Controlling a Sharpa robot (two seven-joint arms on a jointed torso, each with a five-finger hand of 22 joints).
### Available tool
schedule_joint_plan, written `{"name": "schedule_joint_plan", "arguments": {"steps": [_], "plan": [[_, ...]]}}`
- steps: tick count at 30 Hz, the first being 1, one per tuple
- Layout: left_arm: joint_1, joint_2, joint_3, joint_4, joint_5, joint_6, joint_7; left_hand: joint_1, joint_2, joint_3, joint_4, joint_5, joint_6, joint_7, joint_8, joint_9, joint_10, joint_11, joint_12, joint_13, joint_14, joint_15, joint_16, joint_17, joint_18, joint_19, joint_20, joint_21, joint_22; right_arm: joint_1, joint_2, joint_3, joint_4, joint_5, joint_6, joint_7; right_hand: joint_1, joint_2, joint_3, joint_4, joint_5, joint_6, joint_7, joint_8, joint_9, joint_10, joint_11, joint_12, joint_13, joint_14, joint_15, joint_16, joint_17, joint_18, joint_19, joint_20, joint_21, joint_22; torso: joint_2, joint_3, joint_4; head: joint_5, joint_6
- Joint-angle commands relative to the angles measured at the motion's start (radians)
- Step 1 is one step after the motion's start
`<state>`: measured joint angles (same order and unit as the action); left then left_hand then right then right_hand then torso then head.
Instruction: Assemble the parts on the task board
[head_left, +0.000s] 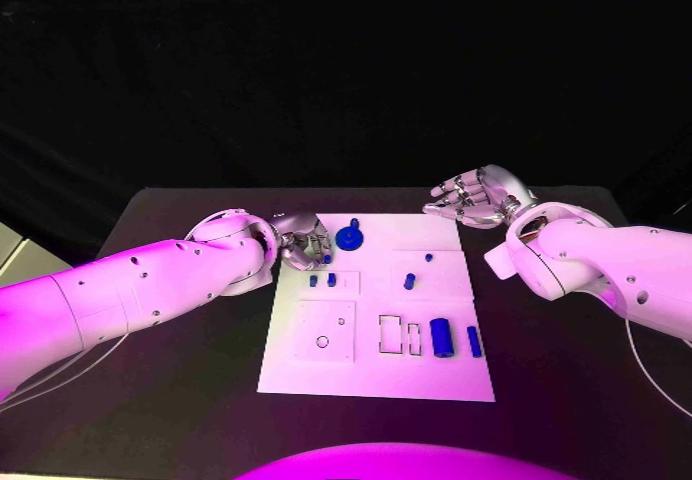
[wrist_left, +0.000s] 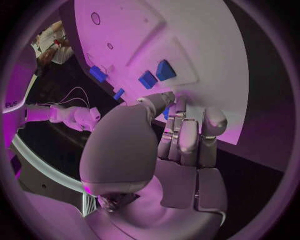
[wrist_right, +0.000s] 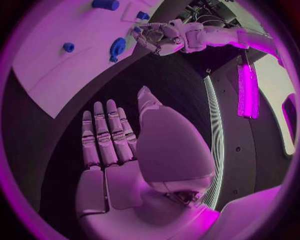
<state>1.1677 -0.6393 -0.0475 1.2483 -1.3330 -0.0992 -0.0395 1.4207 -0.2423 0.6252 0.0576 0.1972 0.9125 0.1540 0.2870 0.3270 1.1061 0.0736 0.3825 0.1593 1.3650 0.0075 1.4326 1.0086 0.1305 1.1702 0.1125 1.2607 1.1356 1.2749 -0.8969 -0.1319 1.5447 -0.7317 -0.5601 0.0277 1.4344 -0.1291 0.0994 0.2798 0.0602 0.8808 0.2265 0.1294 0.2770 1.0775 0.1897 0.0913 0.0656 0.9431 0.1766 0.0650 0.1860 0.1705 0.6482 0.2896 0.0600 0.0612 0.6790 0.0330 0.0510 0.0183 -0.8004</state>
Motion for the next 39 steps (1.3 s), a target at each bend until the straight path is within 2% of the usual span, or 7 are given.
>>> {"name": "schedule_joint_plan", "arguments": {"steps": [1, 17, 24, 28, 31, 33, 39], "plan": [[0.000, 0.001, 0.000, 0.001, 0.009, 0.007, -0.002, -0.010, 0.002, 0.001, -0.004, 0.005, -0.007, 0.000, -0.006, -0.001, -0.002, 0.008, -0.004, 0.001, 0.001, 0.007, -0.006, -0.002, -0.013, -0.006, 0.004, -0.004, 0.000, -0.001, 0.001, 0.000, 0.000, -0.003, 0.011, 0.013, 0.006, 0.006, -0.001, -0.004, -0.001, 0.008, 0.016, 0.001, -0.001, 0.007, -0.002, 0.007, -0.002, 0.003, -0.004, 0.004, -0.002, 0.008, -0.001, 0.001, 0.004, 0.001, 0.000, 0.0002, 0.0000, 0.001, -0.001], [0.000, -0.010, 0.001, -0.021, 0.017, -0.004, -0.006, -0.017, -0.008, 0.006, -0.005, 0.006, -0.075, 0.005, -0.057, -0.010, -0.004, 0.008, -0.025, 0.015, -0.017, 0.008, -0.016, -0.032, -0.007, -0.025, 0.007, -0.022, -0.020, -0.002, 0.002, 0.000, -0.010, -0.024, 0.043, -0.003, 0.026, 0.001, 0.003, -0.017, 0.000, 0.006, 0.008, -0.001, -0.003, -0.010, -0.005, -0.002, -0.003, 0.016, -0.008, 0.011, -0.008, 0.011, 0.055, 0.000, 0.014, 0.007, 0.000, 0.0005, -0.0010, 0.000, 0.001], [0.000, -0.038, 0.007, -0.019, 0.060, -0.043, 0.018, -0.031, -0.001, 0.003, 0.010, 0.010, -0.113, 0.010, -0.083, -0.018, -0.021, 0.014, -0.044, 0.022, -0.050, 0.013, -0.040, -0.097, 0.004, -0.071, 0.009, -0.064, -0.069, -0.003, 0.009, 0.000, -0.037, -0.123, 0.160, -0.030, 0.107, 0.003, 0.034, -0.057, 0.000, 0.032, -0.028, 0.009, -0.001, -0.027, -0.027, -0.006, 0.000, 0.146, -0.048, 0.080, 0.024, 0.016, 0.247, -0.037, 0.100, 0.035, 0.000, 0.0001, -0.0018, -0.012, 0.011], [0.001, -0.080, 0.020, 0.011, 0.158, -0.045, 0.037, -0.037, -0.005, 0.028, 0.015, 0.009, -0.043, 0.023, -0.048, -0.004, -0.052, 0.035, -0.051, 0.027, -0.177, 0.029, -0.148, -0.330, 0.045, -0.234, 0.022, -0.214, -0.239, -0.003, 0.020, 0.000, -0.054, -0.261, 0.229, -0.057, 0.155, -0.011, 0.089, -0.062, 0.001, 0.080, -0.051, 0.027, 0.003, 0.050, -0.062, 0.033, 0.002, 0.265, -0.098, 0.150, 0.091, 0.014, 0.359, -0.087, 0.153, 0.053, 0.000, 0.0009, -0.0042, -0.026, 0.017], [0.006, -0.123, 0.029, 0.041, 0.323, -0.041, 0.049, -0.024, -0.004, 0.037, 0.001, 0.010, -0.038, 0.026, -0.045, -0.004, -0.062, 0.038, -0.041, 0.033, -0.228, 0.031, -0.201, -0.412, 0.055, -0.274, 0.024, -0.261, -0.285, -0.003, 0.033, 0.000, -0.070, -0.415, 0.276, -0.082, 0.161, -0.042, 0.147, -0.075, 0.001, 0.126, -0.073, 0.036, 0.002, 0.112, -0.096, 0.023, 0.003, 0.476, -0.159, 0.314, 0.214, 0.013, 0.542, -0.172, 0.291, 0.125, -0.002, 0.0019, -0.0019, -0.037, 0.023], [0.010, -0.148, 0.032, 0.054, 0.425, -0.043, 0.062, -0.018, -0.001, 0.040, -0.004, 0.010, -0.033, 0.027, -0.042, -0.003, -0.063, 0.038, -0.037, 0.035, -0.230, 0.030, -0.205, -0.416, 0.055, -0.274, 0.024, -0.262, -0.286, -0.004, 0.043, 0.000, -0.080, -0.510, 0.292, -0.096, 0.144, -0.050, 0.191, -0.085, 0.002, 0.154, -0.086, 0.034, -0.001, 0.152, -0.107, 0.001, 0.003, 0.536, -0.178, 0.481, 0.335, 0.007, 0.586, -0.202, 0.392, 0.195, -0.002, 0.0015, 0.0003, -0.044, 0.026], [0.014, -0.210, 0.035, 0.096, 0.762, -0.027, 0.170, -0.012, 0.001, 0.044, -0.019, 0.009, -0.030, 0.037, -0.040, -0.004, -0.101, 0.051, -0.031, 0.038, -0.296, 0.039, -0.263, -0.496, 0.053, -0.292, 0.029, -0.272, -0.288, -0.018, 0.071, 0.000, -0.098, -0.760, 0.288, -0.151, 0.085, -0.105, 0.314, -0.092, 0.000, 0.169, -0.091, 0.023, 0.003, 0.184, -0.117, -0.027, 0.007, 0.547, -0.181, 1.006, 0.779, 0.008, 0.574, -0.211, 0.571, 0.349, 0.000, 0.0006, -0.0001, -0.056, 0.033]]}}
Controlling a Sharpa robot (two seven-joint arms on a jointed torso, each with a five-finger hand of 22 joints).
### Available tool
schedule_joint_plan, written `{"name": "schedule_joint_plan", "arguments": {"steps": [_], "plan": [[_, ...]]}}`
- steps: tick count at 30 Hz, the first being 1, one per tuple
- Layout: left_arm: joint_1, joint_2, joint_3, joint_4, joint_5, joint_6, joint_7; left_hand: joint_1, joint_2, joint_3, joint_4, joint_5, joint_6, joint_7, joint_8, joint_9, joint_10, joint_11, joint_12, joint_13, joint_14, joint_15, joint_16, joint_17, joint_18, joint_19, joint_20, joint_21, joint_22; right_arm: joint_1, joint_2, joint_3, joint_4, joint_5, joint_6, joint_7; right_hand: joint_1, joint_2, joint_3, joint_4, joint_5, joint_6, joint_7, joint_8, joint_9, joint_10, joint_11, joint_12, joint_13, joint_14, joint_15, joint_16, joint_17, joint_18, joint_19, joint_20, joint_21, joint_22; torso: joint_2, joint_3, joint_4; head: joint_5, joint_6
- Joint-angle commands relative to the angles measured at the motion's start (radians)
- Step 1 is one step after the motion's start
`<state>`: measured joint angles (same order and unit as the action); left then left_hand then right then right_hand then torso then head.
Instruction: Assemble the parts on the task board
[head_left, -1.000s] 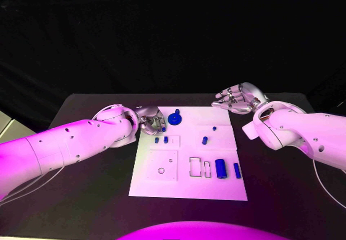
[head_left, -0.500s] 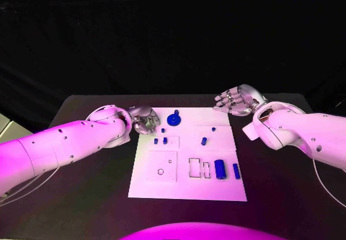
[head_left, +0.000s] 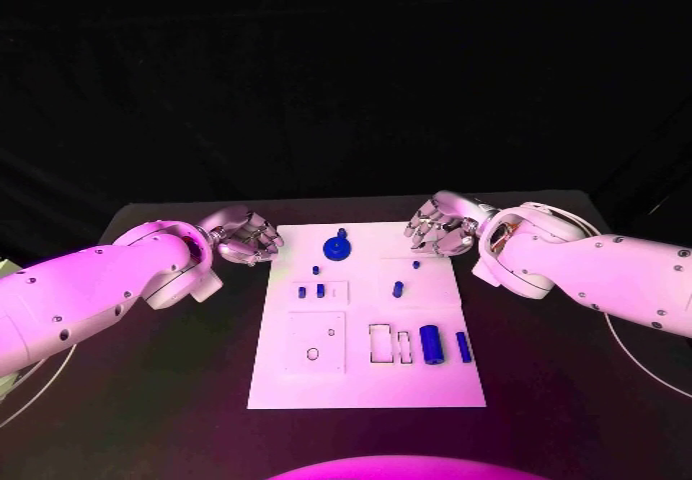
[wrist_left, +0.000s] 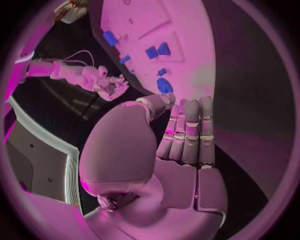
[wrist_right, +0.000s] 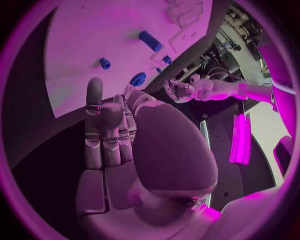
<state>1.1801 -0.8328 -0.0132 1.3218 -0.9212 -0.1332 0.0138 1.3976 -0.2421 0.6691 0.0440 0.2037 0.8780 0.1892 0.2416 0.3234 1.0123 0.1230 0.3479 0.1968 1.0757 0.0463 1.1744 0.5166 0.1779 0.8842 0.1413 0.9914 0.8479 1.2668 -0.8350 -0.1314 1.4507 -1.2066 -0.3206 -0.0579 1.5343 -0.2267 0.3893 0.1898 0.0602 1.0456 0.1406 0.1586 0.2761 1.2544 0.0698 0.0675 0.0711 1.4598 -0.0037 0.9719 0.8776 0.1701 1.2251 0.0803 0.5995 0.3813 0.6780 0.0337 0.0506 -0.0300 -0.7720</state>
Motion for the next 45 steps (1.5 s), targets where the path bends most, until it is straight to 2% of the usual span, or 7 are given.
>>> {"name": "schedule_joint_plan", "arguments": {"steps": [1, 5, 12, 19, 29, 38, 45], "plan": [[0.002, -0.024, 0.001, 0.030, 0.396, 0.014, 0.135, 0.011, 0.003, -0.001, -0.006, 0.002, 0.003, 0.004, 0.005, -0.001, -0.014, 0.003, 0.005, 0.002, -0.010, 0.002, -0.008, -0.005, 0.006, -0.008, 0.001, -0.003, 0.000, -0.012, 0.012, 0.000, -0.004, -0.313, 0.045, -0.075, -0.027, -0.016, 0.038, -0.001, -0.001, 0.002, -0.007, -0.008, 0.006, 0.006, 0.001, -0.004, 0.001, 0.043, -0.002, 0.174, 0.162, -0.001, 0.021, -0.002, 0.105, 0.113, 0.002, -0.0003, 0.0005, -0.010, 0.006], [0.002, -0.057, 0.002, 0.066, 0.556, 0.053, 0.210, 0.003, 0.007, -0.014, -0.006, 0.000, -0.002, 0.006, 0.005, -0.001, -0.028, 0.006, 0.014, 0.005, -0.020, 0.006, -0.019, -0.011, 0.006, -0.016, 0.005, -0.010, -0.003, -0.022, 0.023, -0.001, -0.005, -0.411, 0.034, -0.115, -0.059, -0.041, 0.061, 0.004, -0.001, -0.009, -0.006, -0.012, 0.012, -0.035, 0.008, -0.006, -0.003, 0.060, 0.004, 0.310, 0.301, -0.022, 0.073, 0.002, 0.250, 0.282, 0.002, -0.0007, 0.0014, -0.019, 0.007], [0.003, -0.106, 0.002, 0.121, 0.657, 0.086, 0.264, -0.009, 0.008, -0.036, -0.001, -0.001, -0.007, 0.005, 0.006, -0.001, -0.035, 0.006, 0.024, 0.008, -0.018, 0.008, -0.017, -0.011, 0.006, -0.016, 0.009, -0.019, -0.009, -0.028, 0.031, -0.001, 0.010, -0.503, 0.042, -0.161, -0.077, -0.053, 0.064, 0.003, -0.001, -0.008, -0.004, -0.010, 0.018, -0.060, 0.013, -0.005, -0.002, 0.061, 0.008, 0.351, 0.341, -0.030, 0.087, 0.006, 0.304, 0.348, 0.001, -0.0010, 0.0022, -0.019, 0.004], [0.003, -0.120, 0.002, 0.124, 0.674, 0.086, 0.274, -0.007, 0.010, -0.039, -0.003, 0.000, -0.008, 0.004, 0.006, -0.001, -0.038, 0.006, 0.026, 0.009, -0.015, 0.007, -0.014, -0.010, 0.007, -0.013, 0.009, -0.021, -0.011, -0.031, 0.031, -0.001, 0.026, -0.512, 0.096, -0.168, -0.100, -0.061, 0.045, 0.004, -0.002, -0.008, -0.004, -0.009, 0.023, -0.068, 0.014, -0.003, 0.001, 0.062, 0.009, 0.377, 0.366, -0.036, 0.098, 0.008, 0.343, 0.399, 0.001, -0.0017, -0.0001, -0.016, 0.002], [0.003, -0.122, 0.002, 0.114, 0.673, 0.084, 0.272, -0.006, 0.014, -0.043, -0.003, 0.000, -0.008, 0.004, 0.007, -0.001, -0.041, 0.006, 0.029, 0.010, -0.012, 0.007, -0.011, -0.009, 0.007, -0.010, 0.009, -0.021, -0.012, -0.036, 0.028, -0.002, 0.031, -0.478, 0.152, -0.169, -0.115, -0.048, 0.040, 0.009, -0.001, 0.003, -0.013, -0.001, 0.031, -0.049, 0.008, 0.003, 0.007, 0.068, 0.006, 0.412, 0.405, -0.049, 0.122, 0.008, 0.417, 0.492, 0.001, -0.0001, 0.0002, -0.013, -0.001], [0.003, -0.122, 0.002, 0.108, 0.670, 0.084, 0.270, -0.005, 0.015, -0.044, -0.004, 0.001, -0.008, 0.005, 0.008, 0.000, -0.042, 0.006, 0.030, 0.010, -0.011, 0.007, -0.010, -0.009, 0.007, -0.008, 0.009, -0.021, -0.012, -0.042, 0.031, -0.002, 0.026, -0.470, 0.159, -0.175, -0.112, -0.039, 0.049, 0.007, 0.000, 0.008, -0.013, 0.002, 0.035, -0.044, 0.007, 0.002, 0.008, 0.068, 0.005, 0.421, 0.411, -0.051, 0.125, 0.007, 0.432, 0.512, 0.001, 0.0000, 0.0015, -0.011, -0.003], [0.003, -0.122, 0.002, 0.106, 0.664, 0.083, 0.267, -0.005, 0.016, -0.044, -0.004, 0.001, -0.008, 0.005, 0.008, 0.000, -0.042, 0.006, 0.031, 0.010, -0.011, 0.007, -0.010, -0.009, 0.007, -0.008, 0.009, -0.021, -0.013, -0.055, 0.043, -0.002, 0.019, -0.466, 0.145, -0.169, -0.095, -0.001, 0.119, -0.013, 0.000, 0.020, -0.015, 0.012, 0.047, -0.029, 0.004, -0.001, 0.006, 0.065, 0.003, 0.432, 0.415, -0.054, 0.121, 0.005, 0.455, 0.543, 0.001, -0.0005, 0.0014, -0.008, -0.004]]}}
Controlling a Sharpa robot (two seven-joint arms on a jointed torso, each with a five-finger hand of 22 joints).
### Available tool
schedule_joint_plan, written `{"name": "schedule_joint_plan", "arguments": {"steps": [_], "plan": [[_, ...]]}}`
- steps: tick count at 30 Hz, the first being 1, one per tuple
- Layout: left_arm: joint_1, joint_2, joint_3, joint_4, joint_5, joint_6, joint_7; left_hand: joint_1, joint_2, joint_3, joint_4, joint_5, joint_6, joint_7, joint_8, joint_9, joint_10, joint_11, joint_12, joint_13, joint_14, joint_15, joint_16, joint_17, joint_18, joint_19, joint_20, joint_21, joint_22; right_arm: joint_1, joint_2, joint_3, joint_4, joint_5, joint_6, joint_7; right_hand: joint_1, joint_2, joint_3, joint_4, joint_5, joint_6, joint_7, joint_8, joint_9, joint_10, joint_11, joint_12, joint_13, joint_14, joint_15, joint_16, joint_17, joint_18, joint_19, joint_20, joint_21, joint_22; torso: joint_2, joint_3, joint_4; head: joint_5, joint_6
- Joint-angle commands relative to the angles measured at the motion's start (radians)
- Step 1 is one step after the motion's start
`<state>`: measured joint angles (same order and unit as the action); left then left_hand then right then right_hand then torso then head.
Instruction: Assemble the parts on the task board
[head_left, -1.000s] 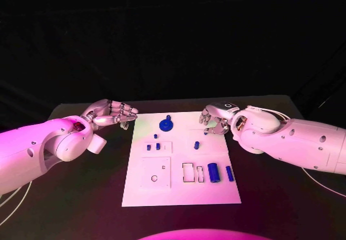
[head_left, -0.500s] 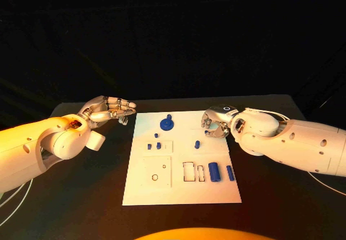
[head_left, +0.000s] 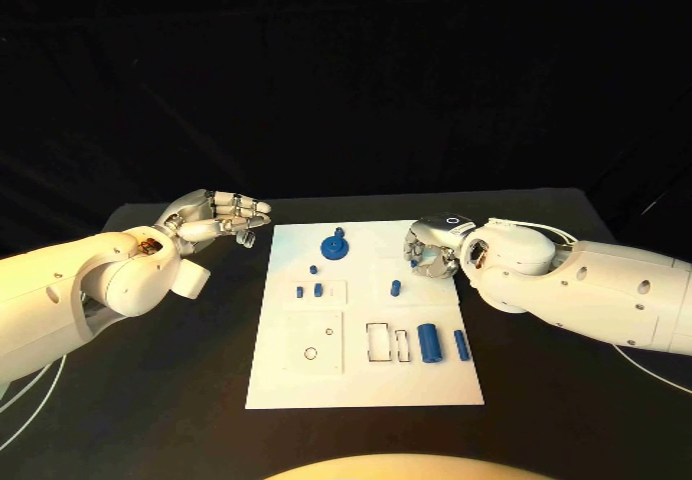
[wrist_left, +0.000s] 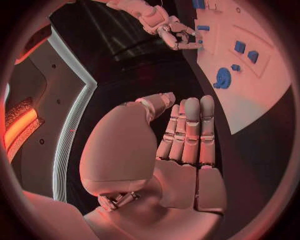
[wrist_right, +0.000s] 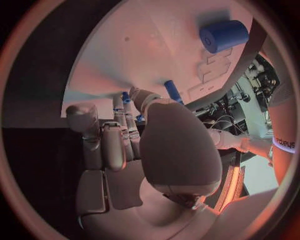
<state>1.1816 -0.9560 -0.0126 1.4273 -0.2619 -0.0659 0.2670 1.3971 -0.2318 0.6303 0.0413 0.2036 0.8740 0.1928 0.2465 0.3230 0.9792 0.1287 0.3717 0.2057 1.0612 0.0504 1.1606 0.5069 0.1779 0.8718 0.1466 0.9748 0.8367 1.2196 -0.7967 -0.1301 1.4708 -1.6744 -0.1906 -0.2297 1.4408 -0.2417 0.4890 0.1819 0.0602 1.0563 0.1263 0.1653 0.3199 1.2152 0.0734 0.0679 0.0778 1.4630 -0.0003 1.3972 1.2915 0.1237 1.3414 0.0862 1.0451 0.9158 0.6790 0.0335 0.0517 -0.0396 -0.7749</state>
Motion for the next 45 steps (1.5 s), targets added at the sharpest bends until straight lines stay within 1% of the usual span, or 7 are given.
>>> {"name": "schedule_joint_plan", "arguments": {"steps": [1, 6, 11, 19, 24, 35, 45], "plan": [[0.001, 0.001, 0.001, 0.001, 0.004, 0.015, 0.013, -0.004, 0.007, -0.006, -0.001, 0.001, -0.004, 0.001, 0.003, 0.000, -0.010, 0.000, 0.007, 0.001, 0.004, 0.003, 0.005, 0.001, 0.007, 0.006, 0.003, -0.005, -0.002, -0.009, 0.007, -0.003, -0.003, 0.003, 0.015, 0.004, -0.003, 0.017, 0.027, -0.007, 0.000, 0.010, -0.001, 0.007, 0.005, 0.012, 0.000, -0.002, -0.002, 0.062, -0.001, 0.007, 0.002, -0.007, 0.004, -0.001, 0.012, 0.012, 0.000, -0.0004, 0.0003, 0.002, -0.001], [0.001, 0.001, 0.001, 0.000, 0.002, 0.015, 0.010, -0.004, 0.008, -0.006, -0.001, 0.001, -0.005, 0.002, 0.003, 0.000, -0.011, 0.000, 0.008, 0.001, 0.004, 0.003, 0.005, 0.001, 0.007, 0.006, 0.003, -0.005, -0.002, -0.015, 0.011, -0.003, -0.008, 0.004, 0.023, 0.006, -0.007, 0.037, 0.063, -0.025, -0.001, 0.025, -0.005, 0.021, 0.018, 0.029, -0.005, 0.000, -0.001, 0.061, -0.005, 0.013, 0.004, -0.010, 0.005, -0.004, 0.032, 0.039, 0.000, -0.0008, -0.0003, 0.003, -0.004], [0.001, 0.001, 0.001, 0.000, -0.002, 0.016, 0.007, -0.004, 0.008, -0.006, -0.001, 0.001, -0.005, 0.002, 0.003, 0.000, -0.011, 0.000, 0.008, 0.001, 0.004, 0.003, 0.005, 0.001, 0.007, 0.006, 0.003, -0.005, -0.002, -0.018, 0.013, -0.003, -0.010, -0.005, 0.042, -0.003, -0.003, 0.070, 0.105, -0.073, -0.001, 0.045, -0.009, 0.047, 0.045, 0.065, -0.016, 0.004, 0.003, 0.061, -0.014, 0.019, 0.007, -0.015, 0.010, -0.011, 0.066, 0.085, 0.000, -0.0013, -0.0007, 0.004, -0.004], [0.001, 0.001, 0.001, -0.001, -0.009, 0.020, 0.001, 0.000, 0.010, -0.006, -0.003, 0.002, -0.007, 0.003, 0.003, 0.000, -0.015, 0.001, 0.009, 0.001, 0.005, 0.003, 0.006, 0.002, 0.007, 0.009, 0.003, -0.005, -0.002, -0.020, 0.015, -0.003, -0.007, -0.045, 0.029, -0.032, -0.008, 0.078, 0.132, -0.119, -0.001, 0.047, -0.009, 0.063, 0.068, 0.087, -0.021, 0.001, 0.006, 0.059, -0.019, 0.020, 0.003, -0.017, 0.009, -0.017, 0.087, 0.112, 0.000, -0.0010, -0.0009, 0.004, -0.005], [0.001, 0.000, 0.001, -0.005, -0.008, 0.027, 0.002, 0.001, 0.011, -0.008, -0.004, 0.003, -0.007, 0.004, 0.003, 0.000, -0.018, 0.002, 0.011, 0.002, 0.004, 0.004, 0.006, 0.002, 0.007, 0.010, 0.003, -0.005, -0.003, -0.021, 0.017, -0.003, -0.002, -0.064, -0.003, -0.043, -0.012, 0.076, 0.137, -0.130, -0.001, 0.047, -0.009, 0.066, 0.073, 0.091, -0.021, 0.000, 0.007, 0.060, -0.019, 0.021, 0.003, -0.021, 0.014, -0.018, 0.104, 0.134, -0.001, -0.0013, -0.0021, 0.006, -0.006], [0.001, -0.001, 0.001, -0.012, 0.004, 0.024, 0.013, 0.001, 0.011, -0.011, -0.006, 0.006, -0.007, 0.005, 0.005, 0.000, -0.025, 0.004, 0.014, 0.002, -0.010, 0.006, 0.000, -0.001, 0.006, 0.004, 0.004, -0.010, -0.005, -0.018, 0.002, -0.002, 0.023, -0.082, -0.121, -0.055, -0.022, 0.075, 0.142, -0.140, -0.001, 0.049, -0.009, 0.071, 0.080, 0.097, -0.022, 0.000, 0.008, 0.060, -0.021, 0.024, 0.006, -0.028, 0.029, -0.018, 0.139, 0.177, 0.000, -0.0016, -0.0009, 0.006, -0.003], [0.001, 0.002, 0.001, -0.018, 0.009, 0.014, 0.018, 0.003, 0.012, -0.012, -0.008, 0.008, -0.009, 0.009, 0.006, 0.000, -0.030, 0.006, 0.018, 0.002, -0.021, 0.008, -0.006, -0.003, 0.006, -0.002, 0.006, -0.015, -0.007, -0.002, -0.037, 0.007, 0.076, 0.000, -0.214, -0.008, -0.024, 0.074, 0.144, -0.143, -0.001, 0.049, -0.009, 0.072, 0.083, 0.098, -0.022, -0.001, 0.008, 0.061, -0.021, 0.027, 0.009, -0.033, 0.038, -0.018, 0.158, 0.201, -0.002, -0.0031, -0.0015, 0.009, 0.003]]}}
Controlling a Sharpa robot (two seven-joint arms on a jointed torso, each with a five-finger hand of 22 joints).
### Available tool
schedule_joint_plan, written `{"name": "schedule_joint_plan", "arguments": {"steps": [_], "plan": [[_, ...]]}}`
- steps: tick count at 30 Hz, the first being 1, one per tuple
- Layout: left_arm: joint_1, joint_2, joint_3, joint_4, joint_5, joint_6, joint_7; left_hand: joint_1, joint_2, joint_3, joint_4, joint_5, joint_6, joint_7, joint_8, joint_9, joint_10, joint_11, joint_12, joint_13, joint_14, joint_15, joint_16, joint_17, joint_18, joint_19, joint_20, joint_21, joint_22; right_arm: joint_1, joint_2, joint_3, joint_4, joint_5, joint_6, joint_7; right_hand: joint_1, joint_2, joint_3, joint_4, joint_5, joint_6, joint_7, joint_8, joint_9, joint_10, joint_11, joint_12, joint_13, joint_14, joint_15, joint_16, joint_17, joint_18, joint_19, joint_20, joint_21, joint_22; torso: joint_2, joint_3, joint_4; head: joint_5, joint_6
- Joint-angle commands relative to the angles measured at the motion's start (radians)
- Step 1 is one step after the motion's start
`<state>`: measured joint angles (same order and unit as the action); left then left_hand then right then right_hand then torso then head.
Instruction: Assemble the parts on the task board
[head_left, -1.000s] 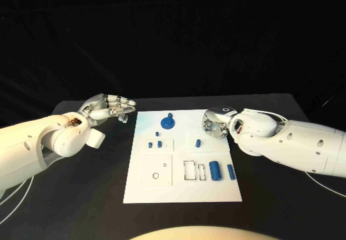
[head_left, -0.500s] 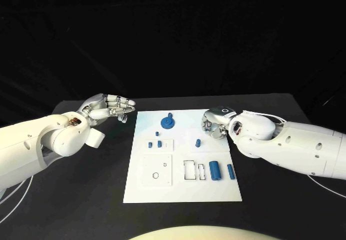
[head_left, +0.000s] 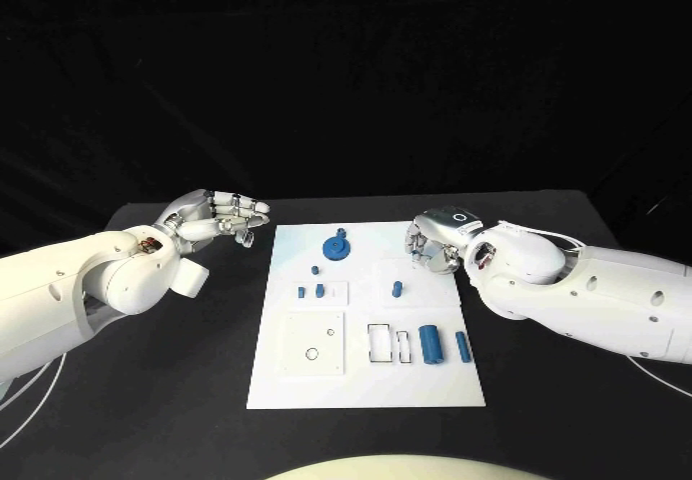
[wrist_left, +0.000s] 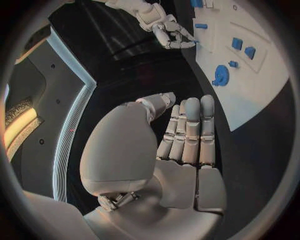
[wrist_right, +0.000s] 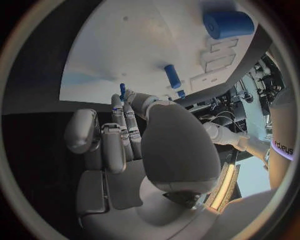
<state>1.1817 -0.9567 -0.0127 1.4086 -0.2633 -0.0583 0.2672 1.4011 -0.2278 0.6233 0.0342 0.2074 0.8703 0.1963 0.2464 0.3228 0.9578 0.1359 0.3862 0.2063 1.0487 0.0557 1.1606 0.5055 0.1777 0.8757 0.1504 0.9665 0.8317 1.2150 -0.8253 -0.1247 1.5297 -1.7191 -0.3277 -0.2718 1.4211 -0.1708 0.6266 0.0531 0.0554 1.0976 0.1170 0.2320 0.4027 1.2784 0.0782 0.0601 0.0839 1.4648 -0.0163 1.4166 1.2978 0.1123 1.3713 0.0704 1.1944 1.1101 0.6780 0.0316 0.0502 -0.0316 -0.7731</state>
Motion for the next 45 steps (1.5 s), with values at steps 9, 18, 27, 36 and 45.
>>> {"name": "schedule_joint_plan", "arguments": {"steps": [9, 18, 27, 36, 45], "plan": [[0.001, 0.008, 0.001, 0.001, 0.013, 0.000, 0.021, -0.001, 0.008, -0.006, -0.001, 0.005, -0.011, 0.008, 0.003, -0.001, -0.011, 0.001, 0.005, 0.002, -0.011, 0.004, -0.007, -0.002, 0.006, -0.008, 0.003, -0.008, -0.002, 0.004, -0.036, 0.007, 0.117, 0.133, -0.162, 0.121, -0.006, 0.004, 0.010, -0.019, 0.004, 0.005, 0.002, 0.005, 0.002, 0.033, -0.026, 0.005, 0.001, 0.060, -0.006, 0.010, 0.005, -0.023, 0.010, -0.002, 0.015, 0.015, 0.000, -0.0009, -0.0011, 0.015, 0.005], [0.001, 0.022, 0.001, 0.001, 0.019, -0.013, 0.029, -0.001, 0.008, -0.006, -0.001, 0.005, -0.011, 0.008, 0.003, -0.002, -0.012, 0.001, 0.006, 0.002, -0.012, 0.004, -0.007, -0.002, 0.006, -0.009, 0.003, -0.009, -0.002, -0.037, -0.011, 0.008, 0.206, 0.187, -0.190, 0.207, -0.007, 0.005, 0.012, -0.022, 0.004, 0.003, 0.004, 0.005, 0.004, 0.030, -0.025, 0.004, 0.001, 0.060, -0.006, 0.012, 0.007, -0.024, 0.013, -0.001, 0.022, 0.024, -0.001, -0.0010, 0.0005, 0.074, 0.001], [0.001, 0.052, 0.001, -0.004, 0.023, -0.025, 0.029, 0.000, 0.008, -0.006, -0.002, 0.006, -0.013, 0.009, 0.003, -0.002, -0.014, 0.002, 0.006, 0.002, -0.013, 0.005, -0.008, -0.003, 0.006, -0.010, 0.004, -0.009, -0.002, -0.087, 0.067, 0.006, 0.191, 0.145, -0.155, 0.215, -0.008, 0.005, 0.012, -0.024, 0.004, 0.002, 0.005, 0.005, 0.005, 0.030, -0.024, 0.004, 0.001, 0.060, -0.006, 0.012, 0.008, -0.024, 0.011, 0.000, 0.021, 0.023, 0.000, -0.0002, 0.0028, 0.142, -0.025], [0.001, 0.085, 0.001, -0.011, 0.032, -0.057, 0.028, -0.002, 0.009, -0.008, -0.001, 0.006, -0.013, 0.010, 0.003, -0.002, -0.016, 0.003, 0.007, 0.002, -0.014, 0.006, -0.008, -0.003, 0.006, -0.011, 0.005, -0.010, -0.002, -0.133, 0.135, -0.001, 0.151, 0.080, -0.080, 0.177, -0.009, 0.006, 0.013, -0.026, 0.004, 0.001, 0.005, 0.005, 0.006, 0.029, -0.024, 0.003, 0.001, 0.060, -0.006, 0.011, 0.006, -0.023, 0.008, 0.001, 0.016, 0.016, 0.001, -0.0007, 0.0009, 0.191, -0.051], [0.001, 0.101, 0.001, -0.011, 0.039, -0.060, 0.031, -0.008, 0.010, -0.011, 0.004, 0.004, -0.014, 0.011, 0.004, -0.002, -0.018, 0.004, 0.011, 0.002, -0.015, 0.008, -0.005, -0.002, 0.005, -0.013, 0.007, -0.012, -0.003, -0.151, 0.162, -0.005, 0.129, 0.039, -0.067, 0.150, -0.010, 0.006, 0.013, -0.027, 0.004, 0.000, 0.006, 0.005, 0.007, 0.028, -0.023, 0.003, 0.001, 0.060, -0.006, 0.012, 0.007, -0.023, 0.007, 0.002, 0.016, 0.016, 0.001, -0.0004, 0.0002, 0.214, -0.070]]}}
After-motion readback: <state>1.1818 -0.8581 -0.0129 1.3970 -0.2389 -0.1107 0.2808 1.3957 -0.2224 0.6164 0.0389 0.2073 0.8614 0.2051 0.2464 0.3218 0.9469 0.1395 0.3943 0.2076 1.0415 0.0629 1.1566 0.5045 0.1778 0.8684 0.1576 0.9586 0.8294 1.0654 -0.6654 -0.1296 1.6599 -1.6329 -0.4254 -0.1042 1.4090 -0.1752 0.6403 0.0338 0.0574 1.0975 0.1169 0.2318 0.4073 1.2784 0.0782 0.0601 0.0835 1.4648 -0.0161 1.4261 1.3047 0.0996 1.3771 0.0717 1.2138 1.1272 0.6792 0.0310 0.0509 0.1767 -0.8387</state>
